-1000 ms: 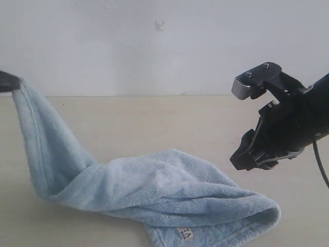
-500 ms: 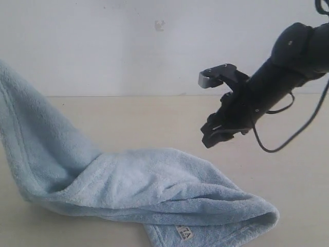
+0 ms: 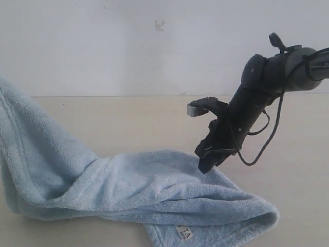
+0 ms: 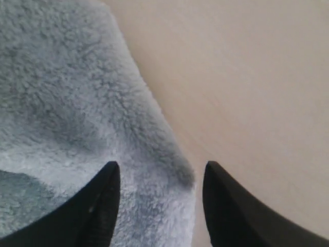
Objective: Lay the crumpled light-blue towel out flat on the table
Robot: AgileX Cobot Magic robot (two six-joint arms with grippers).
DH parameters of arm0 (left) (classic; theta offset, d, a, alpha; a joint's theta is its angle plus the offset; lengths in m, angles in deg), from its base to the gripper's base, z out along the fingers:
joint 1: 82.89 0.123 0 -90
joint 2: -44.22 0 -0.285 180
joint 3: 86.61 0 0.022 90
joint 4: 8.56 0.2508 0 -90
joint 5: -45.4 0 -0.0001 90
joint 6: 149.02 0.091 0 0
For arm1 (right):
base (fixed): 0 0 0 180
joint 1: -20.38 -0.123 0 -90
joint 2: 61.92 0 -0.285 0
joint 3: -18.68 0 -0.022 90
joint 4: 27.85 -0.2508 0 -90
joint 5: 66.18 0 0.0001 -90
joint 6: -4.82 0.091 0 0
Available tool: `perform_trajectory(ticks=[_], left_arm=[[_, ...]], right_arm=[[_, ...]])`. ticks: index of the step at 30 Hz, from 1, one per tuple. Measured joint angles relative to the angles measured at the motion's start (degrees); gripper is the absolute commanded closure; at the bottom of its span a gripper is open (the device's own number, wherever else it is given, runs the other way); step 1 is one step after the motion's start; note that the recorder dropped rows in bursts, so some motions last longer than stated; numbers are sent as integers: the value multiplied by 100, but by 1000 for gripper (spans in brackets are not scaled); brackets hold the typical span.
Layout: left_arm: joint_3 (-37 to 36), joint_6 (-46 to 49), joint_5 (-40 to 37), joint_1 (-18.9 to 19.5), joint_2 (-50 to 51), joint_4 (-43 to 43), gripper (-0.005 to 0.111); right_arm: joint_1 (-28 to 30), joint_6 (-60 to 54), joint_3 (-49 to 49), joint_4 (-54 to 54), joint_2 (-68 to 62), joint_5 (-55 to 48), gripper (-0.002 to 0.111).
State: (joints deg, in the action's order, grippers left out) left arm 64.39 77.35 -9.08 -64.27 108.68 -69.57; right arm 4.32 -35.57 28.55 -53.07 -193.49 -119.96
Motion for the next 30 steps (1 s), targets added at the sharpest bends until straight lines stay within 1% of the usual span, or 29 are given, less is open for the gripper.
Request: perform_trajectory(ticks=[2, 3, 10, 13, 21, 25, 30], left_arm=[[0, 0, 0, 0, 0, 0, 103], [0, 0, 0, 0, 0, 0, 103], [0, 0, 0, 0, 0, 0, 103], [0, 0, 0, 0, 0, 0, 103], [0, 10, 0, 0, 0, -39, 103], [0, 10, 0, 0, 0, -39, 103], [0, 10, 0, 0, 0, -39, 103]], right_arm=[[0, 0, 4, 61, -76, -10, 63], [0, 0, 13, 77, -100, -10, 66], [0, 0, 13, 118, -109, -64, 98], [0, -167, 13, 23, -109, -184, 108], [0, -1050, 13, -1475, 144, -1090, 108], [-48, -1091, -138, -1571, 676, -1452, 108], [-48, -1038, -872, -1438, 1785, -1514, 108]])
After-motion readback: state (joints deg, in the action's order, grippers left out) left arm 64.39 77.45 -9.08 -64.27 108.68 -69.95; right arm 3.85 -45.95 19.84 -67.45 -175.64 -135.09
